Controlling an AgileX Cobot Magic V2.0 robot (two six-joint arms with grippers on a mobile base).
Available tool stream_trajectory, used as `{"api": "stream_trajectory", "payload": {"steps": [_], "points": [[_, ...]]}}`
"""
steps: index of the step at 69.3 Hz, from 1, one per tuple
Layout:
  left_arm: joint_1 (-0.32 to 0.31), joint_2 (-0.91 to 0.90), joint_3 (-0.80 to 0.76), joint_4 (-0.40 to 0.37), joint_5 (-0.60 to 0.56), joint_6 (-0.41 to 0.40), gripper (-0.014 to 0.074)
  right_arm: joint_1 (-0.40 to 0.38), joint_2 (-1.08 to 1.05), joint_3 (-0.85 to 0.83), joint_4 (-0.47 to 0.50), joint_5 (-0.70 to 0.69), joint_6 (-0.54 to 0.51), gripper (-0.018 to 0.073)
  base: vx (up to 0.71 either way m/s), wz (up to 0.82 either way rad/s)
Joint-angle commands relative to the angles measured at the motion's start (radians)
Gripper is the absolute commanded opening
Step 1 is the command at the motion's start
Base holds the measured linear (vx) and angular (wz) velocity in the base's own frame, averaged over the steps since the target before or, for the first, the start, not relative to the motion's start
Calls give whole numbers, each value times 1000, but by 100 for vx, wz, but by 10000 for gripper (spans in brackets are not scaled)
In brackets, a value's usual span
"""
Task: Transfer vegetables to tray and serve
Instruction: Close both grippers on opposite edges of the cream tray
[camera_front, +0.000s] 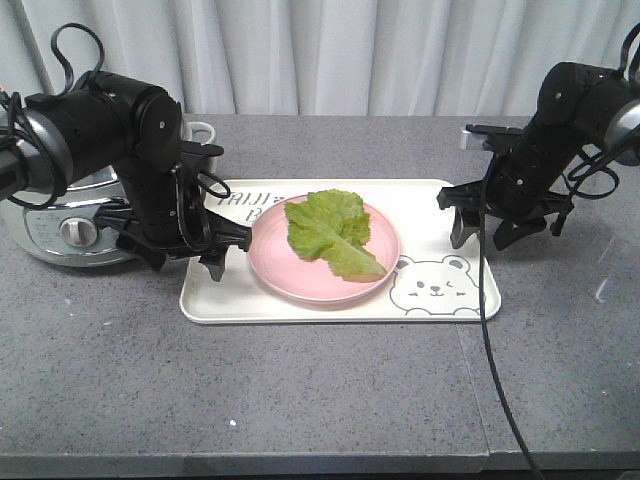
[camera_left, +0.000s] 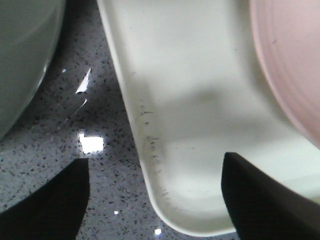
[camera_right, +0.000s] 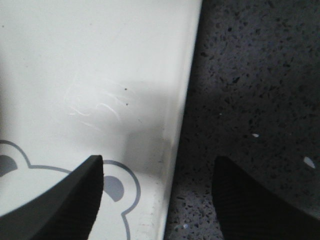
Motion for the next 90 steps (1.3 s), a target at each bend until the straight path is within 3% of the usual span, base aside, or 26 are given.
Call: {"api": "stream_trajectory", "payload": {"steps": [1,29,90], "points": [[-1,-47,-18,-7,-21,7,534,-3,-55,5,5,46,-9,447,0,0],[-1,-41,-18,-7,-29,7,524,-3,-55,63,11,46,-27,425,0,0],[-1,38,-18,-49,-10,15,241,-3,-55,65,15,47,-24,397,0,0]]}}
